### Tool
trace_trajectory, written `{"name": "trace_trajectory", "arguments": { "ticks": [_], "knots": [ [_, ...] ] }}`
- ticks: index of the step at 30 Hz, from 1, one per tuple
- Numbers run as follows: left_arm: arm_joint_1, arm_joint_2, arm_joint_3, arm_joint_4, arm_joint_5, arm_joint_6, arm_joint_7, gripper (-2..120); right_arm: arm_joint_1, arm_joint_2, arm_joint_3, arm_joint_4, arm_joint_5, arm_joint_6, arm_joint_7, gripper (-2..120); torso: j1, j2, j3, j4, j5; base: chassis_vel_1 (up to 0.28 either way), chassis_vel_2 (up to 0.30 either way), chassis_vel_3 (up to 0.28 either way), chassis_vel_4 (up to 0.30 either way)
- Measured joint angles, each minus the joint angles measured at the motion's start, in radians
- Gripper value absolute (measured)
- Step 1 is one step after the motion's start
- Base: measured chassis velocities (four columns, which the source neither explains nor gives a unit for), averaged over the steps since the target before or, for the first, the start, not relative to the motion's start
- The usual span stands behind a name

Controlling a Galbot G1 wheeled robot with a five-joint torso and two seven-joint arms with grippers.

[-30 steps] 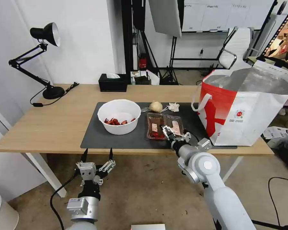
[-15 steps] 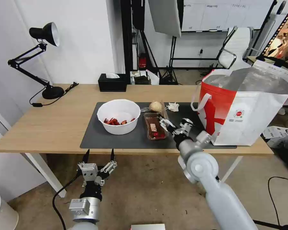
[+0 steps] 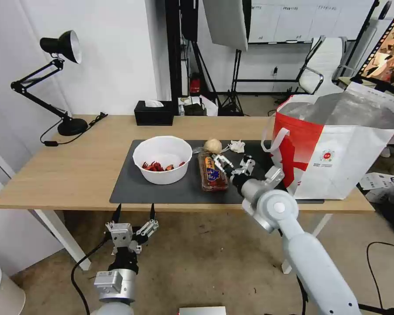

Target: Pick up the trash from the table and place it into the takeout bag.

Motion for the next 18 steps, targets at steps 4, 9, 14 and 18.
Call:
{"name": "trace_trajectory", "arguments": {
  "ticks": [4, 9, 14, 18],
  "knots": [
    [-0.001, 0.012, -0.004, -0.009, -0.006, 0.0, 0.0, 100, 0.072, -0.1, -0.092, -0.078, -0.375, 0.022, -0.249, 95, 0.0, 0.0, 0.0, -0.0001, -0.0001, 0.0, 0.0, 0.0, 0.0],
    [-0.008, 0.026, -0.006, -0.017, -0.023, 0.006, -0.001, 100, 0.188, -0.206, -0.211, -0.184, -0.638, 0.048, -0.448, 81, 0.0, 0.0, 0.0, -0.0002, -0.0002, 0.0, 0.0, 0.0, 0.0],
    [-0.027, 0.04, 0.015, -0.031, -0.064, 0.046, 0.001, 100, 0.403, -0.28, -0.403, -0.351, -0.672, 0.092, -0.613, 57, 0.0, 0.0, 0.0, 0.0001, -0.0002, 0.0, 0.0, 0.0, 0.0],
    [-0.043, 0.058, 0.019, -0.019, -0.088, 0.058, 0.001, 100, 0.524, -0.278, -0.514, -0.473, -0.66, 0.108, -0.719, 42, 0.0, 0.0, 0.0, -0.0001, -0.0001, 0.0, 0.0, 0.0, 0.0]
  ]
}}
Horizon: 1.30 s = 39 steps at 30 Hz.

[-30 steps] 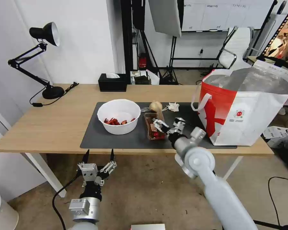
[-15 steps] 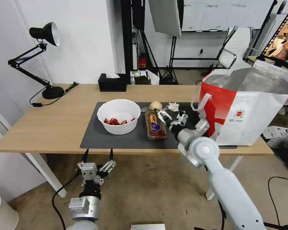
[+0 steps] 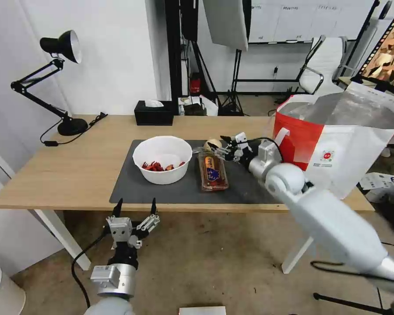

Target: Pick up the trash from the table and place it into the takeout bag.

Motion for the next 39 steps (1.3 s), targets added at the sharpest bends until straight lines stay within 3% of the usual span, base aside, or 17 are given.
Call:
{"name": "trace_trajectory", "arguments": {
  "ticks": [7, 10, 12, 14, 15, 18, 20, 22, 23, 25, 26, 28, 34, 39],
  "knots": [
    [-0.026, 0.034, 0.001, 0.008, -0.059, 0.035, -0.001, 100, 0.12, 0.045, -0.103, -0.15, 0.007, -0.015, -0.122, 22, 0.0, 0.0, 0.0, 0.0003, -0.0003, 0.0, 0.0, 0.0, 0.0],
    [-0.051, 0.078, 0.015, -0.019, -0.139, 0.102, -0.007, 100, 0.138, 0.089, -0.115, -0.225, -0.001, -0.047, -0.178, 7, 0.0, 0.0, 0.0, 0.0001, 0.0, 0.0, 0.0, 0.0, 0.0],
    [-0.059, 0.09, 0.017, -0.028, -0.165, 0.119, -0.009, 100, 0.14, 0.1, -0.115, -0.24, -0.005, -0.049, -0.189, 4, 0.0, 0.0, 0.0, 0.0002, 0.0, 0.0, 0.0, 0.0, 0.0],
    [-0.092, 0.139, 0.014, -0.078, -0.308, 0.209, -0.043, 100, 0.142, 0.121, -0.116, -0.267, -0.012, -0.053, -0.215, 0, 0.0, 0.0, 0.0, 0.0001, -0.0001, 0.0, 0.0, 0.0, 0.0],
    [-0.092, 0.139, 0.014, -0.078, -0.308, 0.209, -0.043, 100, 0.142, 0.121, -0.116, -0.267, -0.012, -0.053, -0.215, 0, 0.0, 0.0, 0.0, 0.0001, -0.0001, 0.0, 0.0, 0.0, 0.0],
    [-0.133, 0.221, 0.015, -0.137, -0.568, 0.292, -0.099, 100, 0.142, 0.136, -0.12, -0.283, -0.018, -0.055, -0.225, 0, 0.0, 0.0, 0.0, 0.0003, -0.0002, 0.0, 0.0, 0.0, 0.0],
    [-0.139, 0.236, 0.018, -0.143, -0.612, 0.299, -0.106, 100, 0.141, 0.136, -0.12, -0.283, -0.019, -0.055, -0.225, 0, 0.0, 0.0, 0.0, 0.0002, -0.0002, 0.0, 0.0, 0.0, 0.0],
    [-0.176, 0.31, 0.037, -0.151, -0.829, 0.314, -0.132, 100, 0.136, 0.129, -0.12, -0.281, -0.024, -0.055, -0.225, 0, 0.0, 0.0, 0.0, 0.0001, 0.0, 0.0, 0.0, 0.0, 0.0],
    [-0.176, 0.31, 0.037, -0.151, -0.829, 0.314, -0.132, 100, 0.136, 0.129, -0.12, -0.281, -0.024, -0.055, -0.225, 0, 0.0, 0.0, 0.0, 0.0001, 0.0, 0.0, 0.0, 0.0, 0.0],
    [-0.216, 0.358, 0.053, -0.132, -0.97, 0.313, -0.138, 100, 0.136, 0.121, -0.12, -0.279, -0.029, -0.055, -0.229, 0, 0.0, 0.0, 0.0, 0.0001, 0.0, 0.0, 0.0, 0.0, 0.0],
    [-0.216, 0.358, 0.053, -0.132, -0.97, 0.313, -0.138, 100, 0.136, 0.121, -0.12, -0.279, -0.029, -0.055, -0.229, 0, 0.0, 0.0, 0.0, 0.0001, 0.0, 0.0, 0.0, 0.0, 0.0],
    [-0.269, 0.387, 0.07, -0.098, -1.068, 0.307, -0.138, 100, 0.136, 0.118, -0.121, -0.278, -0.033, -0.054, -0.237, 0, 0.0, 0.0, 0.0, -0.0001, -0.0002, 0.0, 0.0, 0.0, 0.0],
    [-0.367, 0.386, 0.096, -0.034, -1.157, 0.301, -0.139, 100, 0.153, 0.15, -0.142, -0.301, -0.036, -0.052, -0.25, 0, 0.0, 0.0, 0.0, 0.0001, -0.0001, 0.0, 0.0, 0.0, 0.0],
    [-0.481, 0.363, 0.163, 0.058, -1.199, 0.3, -0.148, 100, 0.164, 0.151, -0.162, -0.304, -0.037, -0.05, -0.252, 0, 0.0, 0.0, 0.0, 0.0002, -0.0002, 0.0, 0.0, 0.0, 0.0]
  ]
}}
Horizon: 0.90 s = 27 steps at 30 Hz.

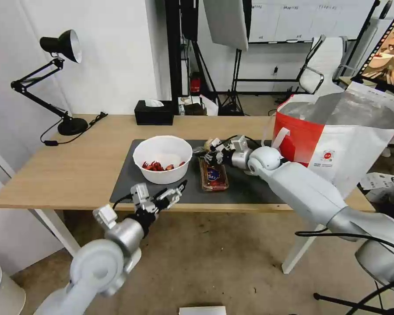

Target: Pick up the trash from the table and place it into the takeout bag.

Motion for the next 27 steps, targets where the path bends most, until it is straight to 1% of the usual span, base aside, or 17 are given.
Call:
{"name": "trace_trajectory", "arguments": {
  "ticks": [2, 5, 6, 7, 10, 14, 19, 21, 24, 27],
  "knots": [
    [-0.043, -0.014, 0.029, 0.039, -0.005, -0.001, -0.001, 100, 0.004, -0.007, -0.004, 0.004, 0.0, 0.0, 0.001, 0, 0.0, 0.0, 0.0, -0.0004, 0.0003, 0.0, 0.0, 0.0, 0.0],
    [-0.054, -0.018, 0.036, 0.05, -0.006, -0.001, -0.001, 100, 0.004, -0.009, -0.004, 0.006, 0.0, 0.0, 0.001, 0, 0.0, 0.0, 0.0, -0.0005, 0.0001, 0.0, 0.0, 0.0, 0.0],
    [-0.094, -0.036, 0.065, 0.087, -0.01, -0.002, -0.001, 100, 0.005, -0.017, -0.004, 0.011, 0.0, 0.0, 0.003, 0, 0.0, 0.0, 0.0, -0.0002, 0.0002, 0.0, 0.0, 0.0, 0.0],
    [-0.094, -0.036, 0.065, 0.087, -0.01, -0.002, -0.001, 100, 0.005, -0.017, -0.004, 0.011, 0.0, 0.0, 0.003, 0, 0.0, 0.0, 0.0, -0.0002, 0.0002, 0.0, 0.0, 0.0, 0.0],
    [-0.135, -0.056, 0.1, 0.129, -0.009, -0.003, -0.002, 100, 0.003, -0.028, -0.004, 0.019, 0.001, 0.001, 0.005, 0, 0.0, 0.0, 0.0, -0.0001, 0.0002, 0.0, 0.0, 0.0, 0.0],
    [-0.166, -0.07, 0.122, 0.158, -0.005, -0.006, -0.002, 100, -0.003, -0.031, 0.004, 0.026, 0.03, 0.015, 0.019, 0, 0.0, 0.0, 0.0, -0.0002, 0.0003, 0.0, 0.0, 0.0, 0.0],
    [-0.182, -0.079, 0.136, 0.173, -0.004, -0.007, -0.002, 100, -0.011, -0.033, 0.02, 0.037, 0.049, 0.026, 0.035, 0, 0.0, 0.0, 0.0, 0.0001, 0.0003, 0.0, 0.0, 0.0, 0.0],
    [-0.196, -0.09, 0.146, 0.191, -0.001, -0.008, -0.001, 100, -0.019, -0.046, 0.025, 0.047, 0.05, 0.028, 0.041, 0, 0.0, 0.0, 0.0, 0.0, 0.0002, 0.0, 0.0, 0.0, 0.0],
    [-0.202, -0.095, 0.15, 0.199, 0.0, -0.008, -0.001, 100, -0.024, -0.053, 0.026, 0.052, 0.049, 0.028, 0.042, 0, 0.0, 0.0, 0.0, -0.0001, 0.0002, 0.0, 0.0, 0.0, 0.0],
    [-0.222, -0.106, 0.163, 0.217, 0.004, -0.008, -0.001, 100, -0.045, -0.08, 0.031, 0.066, 0.044, 0.028, 0.042, 0, 0.0, 0.0, 0.0, -0.0002, 0.0003, 0.0, 0.0, 0.0, 0.0]
  ]
}}
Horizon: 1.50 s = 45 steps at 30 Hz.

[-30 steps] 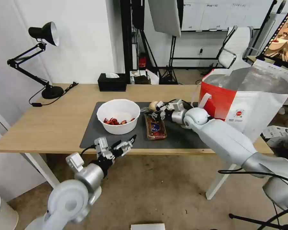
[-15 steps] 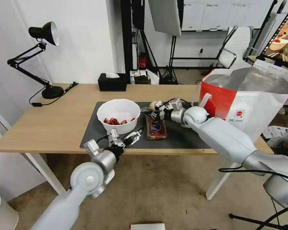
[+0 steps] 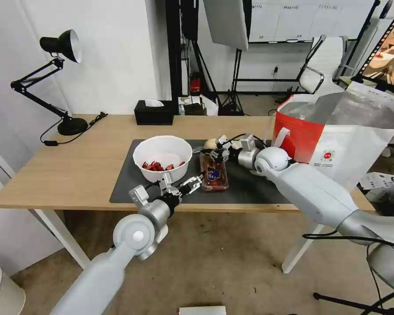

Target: Pick up the trash from the table and place it into the takeout bag.

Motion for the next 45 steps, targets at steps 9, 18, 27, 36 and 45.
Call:
{"name": "trace_trajectory", "arguments": {
  "ticks": [9, 18, 27, 36, 45],
  "knots": [
    [-0.044, -0.014, 0.036, 0.044, 0.0, 0.0, 0.0, 100, -0.022, -0.024, 0.008, 0.02, -0.005, -0.001, -0.001, 0, 0.0, 0.0, 0.0, 0.0001, 0.0, 0.0, 0.0, 0.0, 0.0],
    [-0.09, -0.048, 0.077, 0.105, 0.003, 0.001, -0.004, 100, -0.031, -0.037, 0.013, 0.03, -0.005, -0.002, -0.002, 0, 0.0, 0.0, 0.0, 0.0002, -0.0001, 0.0, 0.0, 0.0, 0.0],
    [-0.134, -0.075, 0.097, 0.175, 0.003, 0.004, -0.01, 100, -0.037, -0.041, 0.019, 0.038, -0.001, -0.002, -0.004, 0, 0.0, 0.0, 0.0, 0.0001, 0.0, 0.0, 0.0, 0.0, 0.0],
    [-0.157, -0.094, 0.107, 0.221, 0.0, 0.017, -0.014, 100, -0.037, -0.041, 0.019, 0.049, 0.003, -0.002, -0.004, 0, 0.0, 0.0, 0.0, 0.0002, 0.0, 0.0, 0.0, 0.0, 0.0],
    [-0.163, -0.108, 0.105, 0.24, -0.005, 0.026, -0.016, 81, -0.042, -0.048, 0.021, 0.055, 0.003, -0.001, 0.001, 0, 0.0, 0.0, 0.0, 0.0001, 0.0, 0.0, 0.0, 0.0, 0.0]
  ]
}}
